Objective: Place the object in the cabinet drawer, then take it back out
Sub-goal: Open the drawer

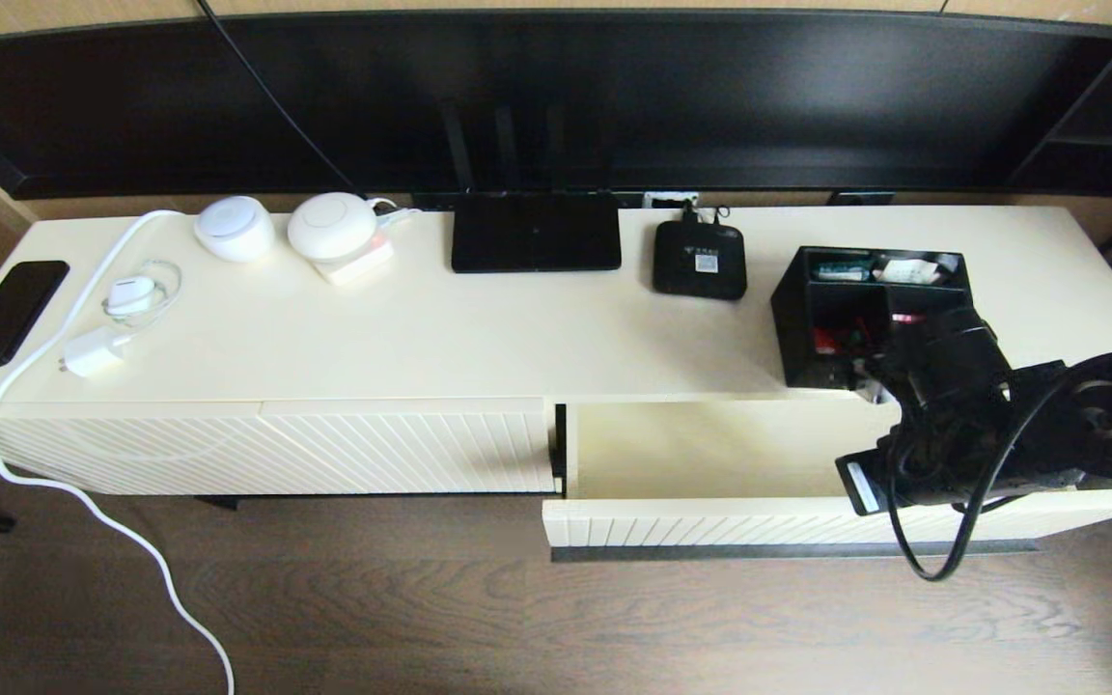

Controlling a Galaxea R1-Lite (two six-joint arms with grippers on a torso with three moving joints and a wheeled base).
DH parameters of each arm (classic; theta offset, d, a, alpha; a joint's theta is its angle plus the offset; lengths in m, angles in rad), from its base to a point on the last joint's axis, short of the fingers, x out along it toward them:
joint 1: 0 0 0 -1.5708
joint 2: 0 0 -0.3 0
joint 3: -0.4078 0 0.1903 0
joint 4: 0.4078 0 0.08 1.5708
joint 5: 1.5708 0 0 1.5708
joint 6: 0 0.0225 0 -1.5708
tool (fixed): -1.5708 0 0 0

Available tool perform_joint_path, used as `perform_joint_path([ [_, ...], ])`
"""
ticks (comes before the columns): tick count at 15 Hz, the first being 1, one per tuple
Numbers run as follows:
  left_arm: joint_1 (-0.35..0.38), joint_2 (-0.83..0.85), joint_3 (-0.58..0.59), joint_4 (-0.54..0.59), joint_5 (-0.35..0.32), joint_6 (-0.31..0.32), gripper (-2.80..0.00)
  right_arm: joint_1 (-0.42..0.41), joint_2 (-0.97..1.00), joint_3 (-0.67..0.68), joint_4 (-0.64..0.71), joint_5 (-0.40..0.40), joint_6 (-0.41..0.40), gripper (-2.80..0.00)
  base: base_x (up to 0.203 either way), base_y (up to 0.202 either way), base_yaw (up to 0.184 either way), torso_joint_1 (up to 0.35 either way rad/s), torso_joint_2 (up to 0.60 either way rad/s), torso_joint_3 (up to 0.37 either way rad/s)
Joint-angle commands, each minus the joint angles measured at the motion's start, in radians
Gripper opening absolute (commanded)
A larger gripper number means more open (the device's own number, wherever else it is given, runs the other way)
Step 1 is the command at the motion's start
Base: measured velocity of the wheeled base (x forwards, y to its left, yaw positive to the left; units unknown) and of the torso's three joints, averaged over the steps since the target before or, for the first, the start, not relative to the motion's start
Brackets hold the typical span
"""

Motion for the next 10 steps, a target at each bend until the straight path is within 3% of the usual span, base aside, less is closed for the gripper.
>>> perform_joint_path([
  [1, 0.000, 0.002, 0.000, 0.000, 0.000, 0.000, -2.80, 0.003, -0.031, 0.046, 0.007, -0.002, 0.001, -2.80, 0.000, 0.000, 0.000, 0.000, 0.00, 0.000],
  [10, 0.000, 0.002, 0.000, 0.000, 0.000, 0.000, -2.80, 0.044, -0.048, 0.252, -0.006, 0.002, 0.036, -2.80, 0.000, 0.000, 0.000, 0.000, 0.00, 0.000],
])
